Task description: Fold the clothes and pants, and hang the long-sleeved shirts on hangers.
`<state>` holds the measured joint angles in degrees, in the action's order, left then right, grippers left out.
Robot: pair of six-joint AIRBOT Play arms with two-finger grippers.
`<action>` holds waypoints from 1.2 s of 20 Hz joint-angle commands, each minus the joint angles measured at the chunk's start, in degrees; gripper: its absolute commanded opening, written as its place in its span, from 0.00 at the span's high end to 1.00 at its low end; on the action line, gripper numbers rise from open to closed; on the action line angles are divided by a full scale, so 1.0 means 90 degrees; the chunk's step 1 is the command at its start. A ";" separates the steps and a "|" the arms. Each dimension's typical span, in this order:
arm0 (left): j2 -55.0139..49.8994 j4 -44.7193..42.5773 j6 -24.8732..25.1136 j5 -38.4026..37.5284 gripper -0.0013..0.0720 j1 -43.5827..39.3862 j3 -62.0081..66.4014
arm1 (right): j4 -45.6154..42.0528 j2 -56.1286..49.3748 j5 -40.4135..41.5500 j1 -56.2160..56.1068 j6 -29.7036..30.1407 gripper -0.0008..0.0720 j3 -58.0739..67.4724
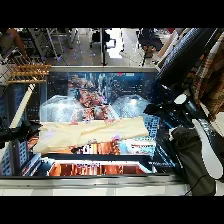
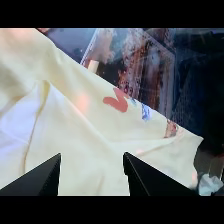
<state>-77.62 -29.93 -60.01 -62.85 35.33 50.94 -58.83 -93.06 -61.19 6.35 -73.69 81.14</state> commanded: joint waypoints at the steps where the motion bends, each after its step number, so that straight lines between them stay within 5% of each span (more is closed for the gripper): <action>1: -0.0036 0.0007 0.0044 -0.0015 0.41 0.0027 0.0044 | -0.0143 -0.0250 -0.1139 0.0415 0.0202 0.29 -0.0104; 6: 0.0056 0.0049 0.0680 -0.0510 0.43 -0.0192 0.0058 | 0.0680 -0.1064 -0.1574 0.0481 0.1209 0.28 -0.0253; 12: 0.0051 -0.0112 0.1234 -0.0542 0.70 -0.0760 0.0058 | 0.1610 -0.1736 -0.1241 0.0126 0.1681 0.36 -0.0248; 14: 0.0051 -0.0525 0.1243 -0.0391 0.76 -0.1163 0.0058 | 0.1518 -0.1749 -0.0889 -0.0090 0.1707 0.86 -0.0233; 15: 0.0051 -0.0840 0.1239 -0.0372 0.84 -0.1353 0.0058 | 0.1433 -0.1681 -0.0862 -0.0087 0.1722 0.92 -0.0219; 17: 0.0051 -0.1501 0.0879 -0.0381 0.85 -0.1724 0.0056 | 0.0721 -0.1362 -0.0848 0.0019 0.1593 0.97 -0.0129; 18: 0.0044 -0.1787 0.0809 -0.0379 0.97 -0.1926 0.0056 | 0.0160 -0.1064 -0.0765 0.0097 0.1406 0.97 -0.0107; 19: 0.0019 -0.1919 0.0806 -0.0376 0.98 -0.2161 0.0056 | -0.0413 -0.0738 -0.0658 0.0182 0.1166 0.97 -0.0095; 22: -0.0243 -0.1605 0.0454 -0.0172 0.98 -0.2951 0.0056 | -0.2132 0.0328 -0.0340 0.0469 0.0180 0.97 -0.0095; 24: -0.0568 -0.1122 0.0342 0.0189 0.98 -0.3570 0.0056 | -0.2242 0.0821 -0.0449 0.0556 0.0090 0.97 -0.0095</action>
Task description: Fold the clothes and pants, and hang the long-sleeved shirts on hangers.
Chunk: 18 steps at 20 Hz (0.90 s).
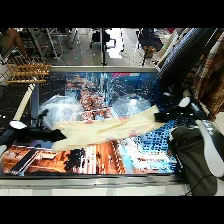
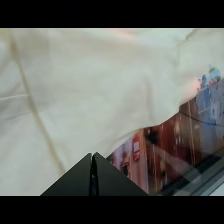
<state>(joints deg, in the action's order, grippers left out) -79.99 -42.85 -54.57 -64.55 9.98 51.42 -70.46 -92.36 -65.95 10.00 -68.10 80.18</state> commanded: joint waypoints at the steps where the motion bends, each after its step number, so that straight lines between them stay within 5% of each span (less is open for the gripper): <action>1: -0.0469 0.0522 -0.0284 0.0610 0.98 -0.1008 0.0005 | -0.0777 0.0906 -0.0058 0.0073 -0.0529 0.97 0.0015; 5: -0.0969 0.0406 -0.0945 0.1268 0.98 -0.1416 0.0024 | 0.0401 0.1243 -0.0209 -0.0913 -0.0534 0.97 0.0019; 7: -0.0763 0.0287 -0.0947 0.0964 0.98 -0.1117 0.0189 | 0.1158 0.1241 -0.0066 -0.1843 -0.0831 0.97 0.0046; 10: 0.0170 -0.0039 -0.1151 0.0002 0.97 -0.0087 0.0716 | 0.1064 0.1042 0.0988 -0.3580 -0.1426 0.97 0.0046; 15: 0.1977 -0.0092 -0.1251 -0.1032 0.97 0.1882 0.0981 | 0.1212 -0.0534 0.3670 -0.6152 -0.1763 0.97 0.0379; 18: 0.2346 -0.0379 -0.1251 -0.1061 0.97 0.2149 0.0979 | 0.1192 -0.1977 0.3551 -0.6885 -0.1732 0.97 0.1943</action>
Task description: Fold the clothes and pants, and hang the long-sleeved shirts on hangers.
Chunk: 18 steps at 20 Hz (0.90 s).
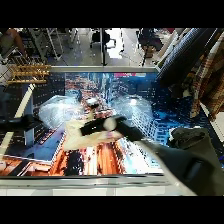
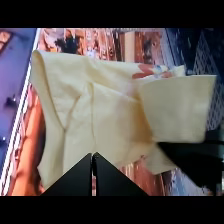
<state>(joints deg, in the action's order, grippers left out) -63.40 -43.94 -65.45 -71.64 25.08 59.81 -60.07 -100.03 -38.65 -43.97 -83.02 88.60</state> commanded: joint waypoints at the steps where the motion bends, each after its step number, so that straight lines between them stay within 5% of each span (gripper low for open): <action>1: 0.0495 -0.0364 -0.0044 -0.0333 0.97 0.0442 0.0041 | 0.0046 -0.1537 0.0034 -0.0933 -0.0080 0.84 0.1617; 3: 0.0423 -0.0447 -0.0046 -0.0522 0.97 0.0376 0.0041 | -0.0112 -0.1834 -0.0908 -0.0760 -0.0068 0.15 0.2329; 11: -0.0607 -0.0449 -0.0017 -0.0262 0.97 -0.1156 0.0039 | -0.0350 -0.0114 -0.3616 0.2191 -0.0095 0.15 0.2521; 14: -0.1438 -0.0457 -0.0019 0.0593 0.97 -0.2106 0.0041 | 0.0056 0.0024 -0.4687 0.3143 -0.0549 0.03 0.1933; 18: -0.2640 -0.0454 -0.0046 0.0823 0.97 -0.2516 0.0041 | 0.0374 -0.0058 -0.3983 0.3378 -0.0607 0.03 0.0386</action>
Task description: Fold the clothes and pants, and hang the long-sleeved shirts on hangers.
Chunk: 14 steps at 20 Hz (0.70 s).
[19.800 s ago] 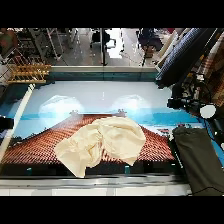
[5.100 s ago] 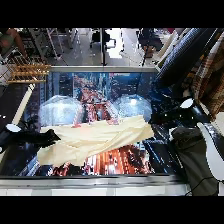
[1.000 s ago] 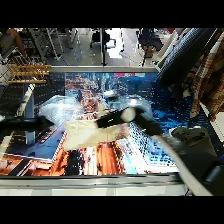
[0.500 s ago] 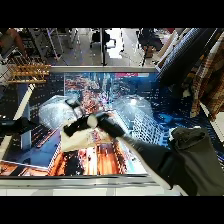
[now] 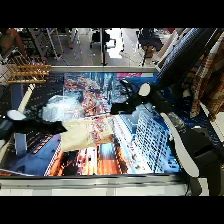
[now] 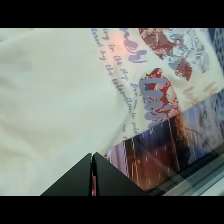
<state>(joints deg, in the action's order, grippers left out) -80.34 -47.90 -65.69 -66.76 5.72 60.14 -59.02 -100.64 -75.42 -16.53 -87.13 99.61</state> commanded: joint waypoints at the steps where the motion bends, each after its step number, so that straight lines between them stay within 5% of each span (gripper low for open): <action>1: -0.1003 -0.0015 -0.0027 0.0255 0.97 -0.0362 0.0005 | 0.0396 -0.0092 0.0454 0.0330 -0.0138 0.03 -0.1086; 5: -0.1341 -0.0019 -0.0041 0.0262 0.98 -0.0333 0.0007 | 0.1717 -0.0937 0.1059 0.0325 0.0457 0.03 -0.1069; 11: -0.1341 -0.0442 -0.0041 0.0255 0.98 -0.0333 0.0007 | 0.2693 -0.1999 0.0476 0.0100 0.0561 0.07 -0.0622; 12: -0.1341 -0.0442 -0.0039 0.0255 0.97 -0.0333 0.0007 | 0.2856 -0.2040 0.0508 0.0005 0.1022 0.40 -0.0546; 13: -0.1331 -0.0447 -0.0034 0.0238 0.98 -0.0330 0.0012 | 0.2975 -0.2004 0.0517 -0.0022 0.1311 0.84 -0.0457; 14: -0.1285 -0.0464 0.0017 0.0151 0.98 -0.0313 0.0024 | 0.3007 -0.1892 0.0474 -0.0019 0.1387 0.92 -0.0338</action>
<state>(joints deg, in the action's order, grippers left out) -92.16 -51.13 -66.04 -64.60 2.76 60.20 -36.53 -117.21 -70.00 -15.84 -79.46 94.41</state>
